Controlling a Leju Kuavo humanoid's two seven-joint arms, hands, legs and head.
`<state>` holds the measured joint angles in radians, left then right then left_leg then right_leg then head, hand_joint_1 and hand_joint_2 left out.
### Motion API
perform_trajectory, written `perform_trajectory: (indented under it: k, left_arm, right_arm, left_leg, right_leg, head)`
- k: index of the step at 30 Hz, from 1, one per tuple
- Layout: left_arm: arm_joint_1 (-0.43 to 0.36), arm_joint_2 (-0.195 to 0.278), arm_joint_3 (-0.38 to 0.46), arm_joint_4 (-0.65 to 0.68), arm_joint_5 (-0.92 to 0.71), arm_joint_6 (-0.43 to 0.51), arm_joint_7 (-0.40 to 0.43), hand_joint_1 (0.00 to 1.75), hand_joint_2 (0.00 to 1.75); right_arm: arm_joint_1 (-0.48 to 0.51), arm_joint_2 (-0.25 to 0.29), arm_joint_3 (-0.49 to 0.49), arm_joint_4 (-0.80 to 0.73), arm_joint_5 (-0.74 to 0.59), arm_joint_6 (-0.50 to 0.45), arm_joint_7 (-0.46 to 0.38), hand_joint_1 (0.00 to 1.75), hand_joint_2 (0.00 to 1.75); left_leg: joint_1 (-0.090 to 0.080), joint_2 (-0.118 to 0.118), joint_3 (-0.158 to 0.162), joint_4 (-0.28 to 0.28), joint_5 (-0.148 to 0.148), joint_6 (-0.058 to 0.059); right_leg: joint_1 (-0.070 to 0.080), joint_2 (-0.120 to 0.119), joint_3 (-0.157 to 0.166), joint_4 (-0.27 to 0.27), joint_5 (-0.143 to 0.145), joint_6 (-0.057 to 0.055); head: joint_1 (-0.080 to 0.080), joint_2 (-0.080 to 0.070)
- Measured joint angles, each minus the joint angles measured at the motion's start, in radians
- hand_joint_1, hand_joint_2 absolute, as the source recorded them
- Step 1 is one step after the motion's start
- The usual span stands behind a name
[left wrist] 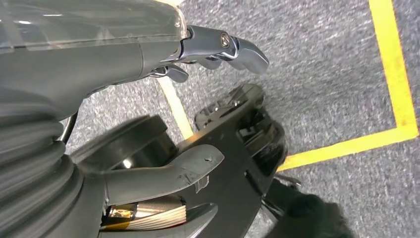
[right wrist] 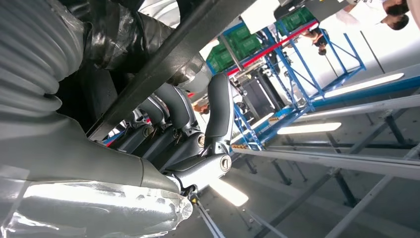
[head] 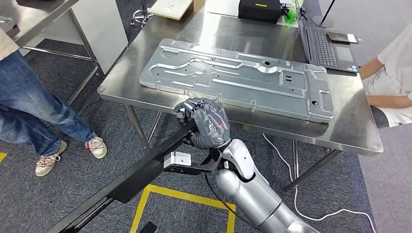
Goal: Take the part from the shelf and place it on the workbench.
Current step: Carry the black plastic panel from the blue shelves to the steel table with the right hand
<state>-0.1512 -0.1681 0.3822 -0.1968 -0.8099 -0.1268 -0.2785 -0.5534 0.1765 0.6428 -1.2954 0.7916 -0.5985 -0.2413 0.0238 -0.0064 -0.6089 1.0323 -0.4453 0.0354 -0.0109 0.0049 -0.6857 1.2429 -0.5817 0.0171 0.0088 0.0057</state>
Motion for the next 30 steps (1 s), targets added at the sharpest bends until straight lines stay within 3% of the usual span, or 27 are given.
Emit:
perform_trajectory:
  k: [1,2,3,5,7,9,12,14,16,17,18,20,21,22,25,27,29,30]
  left_arm:
    - [0.000,0.000,0.000,0.000,-0.001,0.001,0.000,0.00,1.75]
    - [0.000,0.001,0.000,0.000,-0.002,0.001,0.000,0.00,1.75]
    - [0.000,0.001,0.000,0.000,-0.004,0.002,0.000,0.00,1.75]
    - [0.001,0.001,0.000,0.000,-0.007,0.002,-0.002,0.00,1.75]
    - [-0.001,0.000,0.000,0.000,-0.008,0.001,-0.003,0.00,1.75]
    - [-0.003,-0.001,0.000,0.000,-0.010,0.001,-0.003,0.00,1.75]
    - [-0.004,0.000,0.000,0.000,-0.015,0.000,-0.004,0.00,1.75]
    - [-0.005,0.000,0.000,-0.001,-0.019,-0.001,-0.005,0.00,1.75]
    - [-0.003,0.000,0.000,-0.001,-0.021,-0.003,-0.006,0.00,1.75]
    - [0.000,0.000,0.000,0.000,-0.021,-0.003,-0.007,0.00,1.75]
    - [0.002,0.001,0.000,0.000,-0.022,-0.003,-0.007,0.00,1.75]
    - [0.004,0.001,0.000,0.000,-0.023,-0.003,-0.008,0.00,1.75]
    - [0.004,0.001,0.000,0.000,-0.023,-0.003,-0.009,0.00,1.75]
    - [0.002,0.001,0.000,0.000,-0.024,-0.004,-0.009,0.00,1.75]
    - [0.000,0.001,0.000,0.000,-0.024,-0.004,-0.011,0.00,1.75]
    - [0.002,0.002,0.000,0.000,-0.024,-0.004,-0.012,0.00,1.75]
    - [0.001,0.002,0.000,0.000,-0.024,-0.003,-0.012,0.00,1.75]
    - [0.001,0.002,0.000,0.000,-0.024,-0.002,-0.012,0.00,1.75]
  right_arm:
    - [0.001,-0.001,0.000,0.001,0.000,0.000,0.000,1.75,1.75]
    - [0.003,-0.001,0.000,0.001,0.000,0.000,0.000,1.75,1.75]
    - [0.004,-0.002,0.000,0.002,0.000,0.000,0.000,1.75,1.75]
    - [0.002,-0.002,0.000,0.002,0.000,-0.001,0.000,1.75,1.75]
    - [-0.001,-0.001,0.000,0.002,0.000,-0.002,0.000,1.75,1.75]
    - [-0.003,-0.001,0.000,0.002,0.000,-0.004,0.000,1.75,1.75]
    - [-0.004,0.000,0.000,0.000,0.002,-0.007,-0.001,1.75,1.75]
    - [-0.005,0.001,0.000,0.000,0.004,-0.009,-0.002,1.75,1.75]
    - [-0.003,0.001,0.000,0.001,0.005,-0.010,-0.002,1.75,1.75]
    - [-0.001,0.001,0.000,0.002,0.006,-0.010,-0.002,1.75,1.75]
    - [0.000,0.001,0.000,0.002,0.006,-0.010,-0.002,1.75,1.75]
    - [0.001,0.002,0.000,0.002,0.006,-0.010,-0.002,1.75,1.75]
    - [0.000,0.002,0.000,0.002,0.006,-0.010,-0.002,1.75,1.75]
    - [-0.001,0.002,0.000,0.002,0.006,-0.010,-0.002,1.75,1.75]
    - [-0.003,0.002,0.000,0.001,0.006,-0.011,-0.002,1.75,1.75]
    - [-0.004,0.002,0.001,0.000,0.007,-0.011,-0.002,1.75,1.75]
    - [-0.006,0.002,0.001,0.000,0.008,-0.011,-0.002,1.75,1.75]
    - [-0.006,0.002,0.001,0.000,0.008,-0.011,-0.002,1.75,1.75]
  left_leg:
    - [-0.002,0.000,0.003,0.000,-0.004,0.003]
    - [-0.005,0.000,0.007,0.000,-0.008,0.004]
    - [-0.006,-0.001,0.013,0.000,-0.013,0.005]
    - [-0.007,-0.002,0.028,-0.001,-0.024,0.003]
    - [-0.009,-0.003,0.038,-0.002,-0.034,-0.005]
    - [-0.010,-0.002,0.043,-0.007,-0.041,-0.015]
    - [-0.011,0.002,0.040,0.014,-0.058,-0.028]
    - [-0.010,0.003,-0.012,0.118,-0.094,-0.033]
    - [-0.010,0.003,-0.094,0.243,-0.124,-0.038]
    - [-0.009,0.003,-0.122,0.271,-0.116,-0.040]
    - [-0.009,0.003,-0.132,0.261,-0.087,-0.041]
    - [-0.008,0.004,-0.102,0.146,0.008,-0.040]
    - [-0.010,0.004,-0.076,0.084,0.040,-0.040]
    - [-0.011,0.004,-0.054,0.039,0.052,-0.035]
    - [-0.015,0.001,-0.027,-0.001,0.026,-0.015]
    - [-0.014,-0.001,-0.006,-0.009,0.011,-0.002]
    - [-0.013,-0.001,0.024,-0.016,-0.007,0.008]
    - [-0.013,-0.002,0.039,-0.018,-0.019,0.009]
  right_leg:
    - [0.000,0.000,-0.036,0.053,-0.009,0.000]
    - [0.000,0.000,-0.057,0.074,0.000,-0.002]
    - [0.001,0.000,-0.058,0.055,0.028,-0.006]
    - [0.006,0.000,-0.013,-0.068,0.112,-0.018]
    - [0.015,-0.002,0.036,-0.179,0.153,-0.029]
    - [0.022,0.000,0.051,-0.207,0.146,-0.034]
    - [0.014,0.003,0.076,-0.229,0.140,-0.046]
    - [0.012,0.000,0.100,-0.239,0.129,-0.055]
    - [0.015,-0.001,0.120,-0.239,0.110,-0.058]
    - [0.015,-0.001,0.131,-0.238,0.101,-0.058]
    - [0.016,0.000,0.145,-0.238,0.090,-0.057]
    - [0.014,0.002,0.176,-0.237,0.064,-0.051]
    - [0.015,0.002,0.188,-0.237,0.051,-0.046]
    - [0.016,0.003,0.196,-0.237,0.040,-0.040]
    - [0.018,0.004,0.208,-0.235,0.031,-0.025]
    - [0.016,0.002,0.190,-0.185,0.041,-0.015]
    - [0.012,0.000,0.116,-0.076,0.039,-0.005]
    - [0.011,0.000,0.065,-0.015,0.023,-0.003]
  head:
    - [0.000,0.000]
    - [0.000,0.000]
    - [0.000,0.000]
    - [0.000,0.000]
    - [0.000,0.000]
    - [0.000,0.000]
    - [-0.001,0.000]
    - [-0.001,0.000]
    - [-0.001,0.000]
    - [-0.001,0.000]
    - [-0.001,0.000]
    - [-0.001,0.000]
    - [-0.001,0.000]
    - [-0.001,0.000]
    - [-0.001,0.000]
    - [-0.001,0.000]
    - [0.000,0.000]
    - [0.000,0.000]
